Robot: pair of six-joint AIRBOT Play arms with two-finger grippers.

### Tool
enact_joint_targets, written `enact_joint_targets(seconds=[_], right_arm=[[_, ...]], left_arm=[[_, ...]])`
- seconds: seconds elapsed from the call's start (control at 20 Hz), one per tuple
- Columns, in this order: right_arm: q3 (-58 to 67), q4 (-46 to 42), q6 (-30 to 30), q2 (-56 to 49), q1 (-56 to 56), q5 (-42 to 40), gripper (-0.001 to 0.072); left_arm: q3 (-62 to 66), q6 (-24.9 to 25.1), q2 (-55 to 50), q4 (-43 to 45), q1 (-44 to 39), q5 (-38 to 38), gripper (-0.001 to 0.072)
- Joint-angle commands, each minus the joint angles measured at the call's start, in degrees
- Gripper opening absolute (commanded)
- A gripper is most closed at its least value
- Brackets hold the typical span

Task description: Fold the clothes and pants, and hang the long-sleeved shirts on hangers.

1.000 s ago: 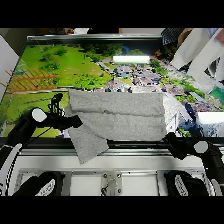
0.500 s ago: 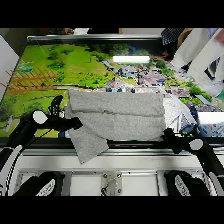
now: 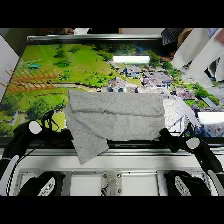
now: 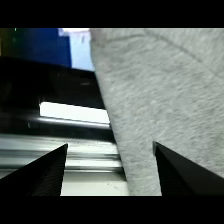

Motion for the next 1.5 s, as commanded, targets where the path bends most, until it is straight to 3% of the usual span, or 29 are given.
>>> enact_joint_targets(seconds=[0.0, 0.2, 0.4, 0.45, 0.55, 0.6, 0.65, 0.85, 1.05, 1.25, 1.45], right_arm=[[0.4, 0.3, -0.5, 0.1, 0.2, -0.3, 0.0019], [0.4, 0.3, -0.5, 0.2, 0.1, -0.3, 0.0019], [0.4, 0.3, -0.5, 0.2, 0.2, 0.1, 0.0019], [0.4, 0.3, -0.5, 0.2, 0.1, 0.4, 0.0019], [0.9, 0.2, -1.9, 0.2, 0.1, 2.3, 0.0019], [1.7, 0.2, -3.3, 0.2, 0.1, 4.2, 0.0019], [2.9, -0.2, -4.4, 0.2, 0.1, 6.2, 0.0019], [10.2, -8.2, -4.7, 0.2, 0.0, 18.7, 0.0019], [16.3, -17.7, -7.1, 0.2, 0.0, 30.1, 0.0018], [20.2, -19.7, -8.9, 0.1, -0.1, 33.2, 0.0018], [24.6, -21.3, -8.8, -1.7, -0.5, 33.2, 0.0018]], left_arm=[[-7.2, -1.8, 3.9, -5.2, 1.4, 2.4, 0.0555], [-10.7, -1.3, 3.5, -11.6, -0.4, 7.1, 0.0555], [-10.4, -1.4, -2.2, -14.5, -8.7, 13.1, 0.0554], [-9.9, -2.7, -3.6, -14.6, -10.6, 14.6, 0.0523], [-7.8, -3.3, -5.8, -14.0, -12.2, 15.0, 0.0288], [-6.4, -3.2, -6.1, -13.5, -12.1, 13.9, 0.0086], [-4.9, -3.2, -5.6, -11.4, -12.1, 12.5, 0.0017], [-0.7, -3.2, 2.6, -2.7, -12.1, 2.1, 0.0015], [-0.3, -3.2, 10.1, -2.1, -12.1, -4.5, 0.0015], [0.4, -3.2, 12.9, -2.4, -12.1, -6.3, 0.0015], [9.1, -1.0, 7.4, -2.0, -12.1, -5.9, 0.0015]])
